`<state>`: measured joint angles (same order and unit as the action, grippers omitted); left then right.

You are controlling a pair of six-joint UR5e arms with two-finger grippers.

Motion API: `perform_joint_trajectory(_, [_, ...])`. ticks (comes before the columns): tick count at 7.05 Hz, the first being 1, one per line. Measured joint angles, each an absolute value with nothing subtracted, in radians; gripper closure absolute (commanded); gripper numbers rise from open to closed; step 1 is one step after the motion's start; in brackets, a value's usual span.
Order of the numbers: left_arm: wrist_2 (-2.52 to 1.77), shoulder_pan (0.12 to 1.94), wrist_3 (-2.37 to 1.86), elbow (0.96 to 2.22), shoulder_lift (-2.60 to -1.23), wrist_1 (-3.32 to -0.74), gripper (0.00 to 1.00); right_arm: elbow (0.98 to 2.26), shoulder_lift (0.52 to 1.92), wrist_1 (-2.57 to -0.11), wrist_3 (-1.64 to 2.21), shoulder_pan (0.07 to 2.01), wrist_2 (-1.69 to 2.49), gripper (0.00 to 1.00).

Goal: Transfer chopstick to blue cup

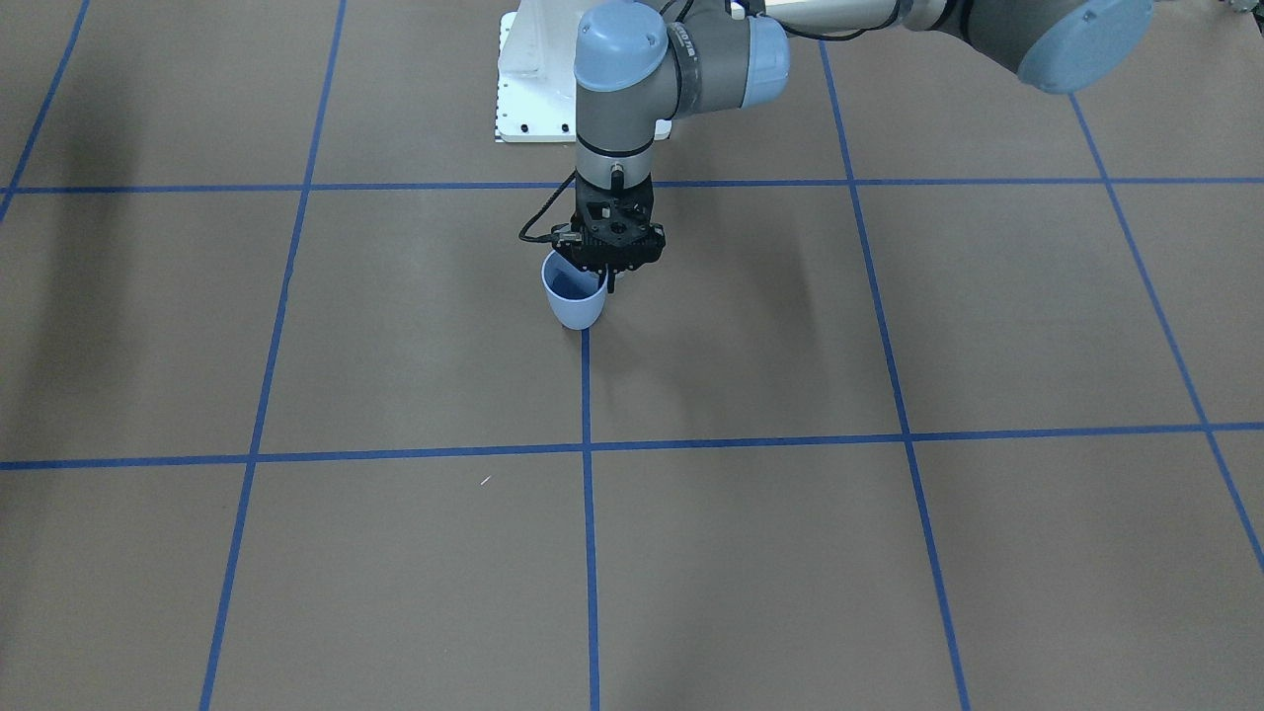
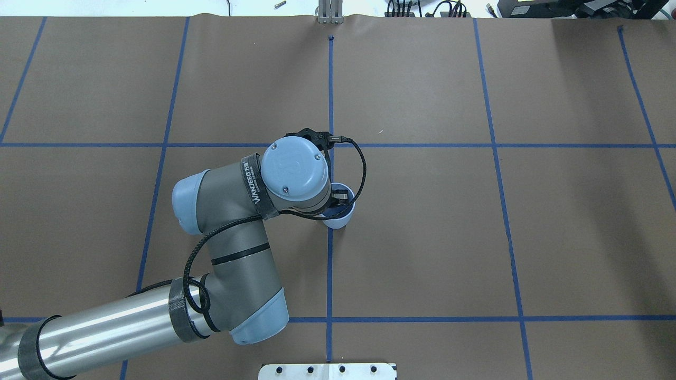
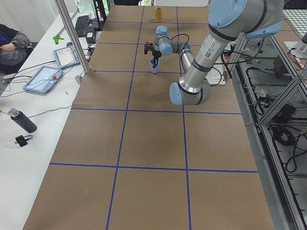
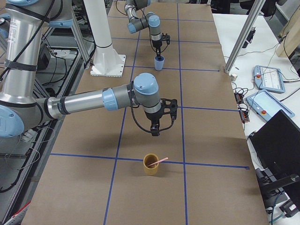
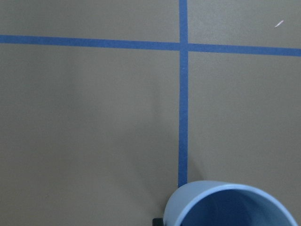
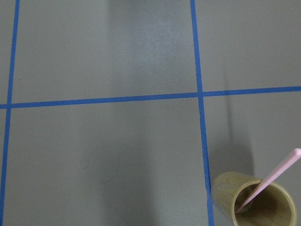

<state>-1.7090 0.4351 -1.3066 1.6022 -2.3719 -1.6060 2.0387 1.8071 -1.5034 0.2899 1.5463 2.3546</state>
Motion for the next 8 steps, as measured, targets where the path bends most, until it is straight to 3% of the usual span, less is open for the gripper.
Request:
perform_joint_trajectory(2, [-1.711, 0.439, -1.291, 1.608, -2.366, -1.638, 0.01, 2.039, 1.806, -1.504, 0.29, 1.546, 2.355, 0.0])
perform_joint_trajectory(5, [-1.855, 0.569, -1.208, 1.749, -2.308, -1.605, 0.01, 2.038, 1.806, -1.504, 0.289, 1.545, 2.355, 0.0])
perform_joint_trajectory(8, [-2.007, 0.779, -0.845, 1.856, -2.103, -1.598, 0.01, 2.032, 1.808, -1.49, 0.28, 1.547, 2.353, 0.0])
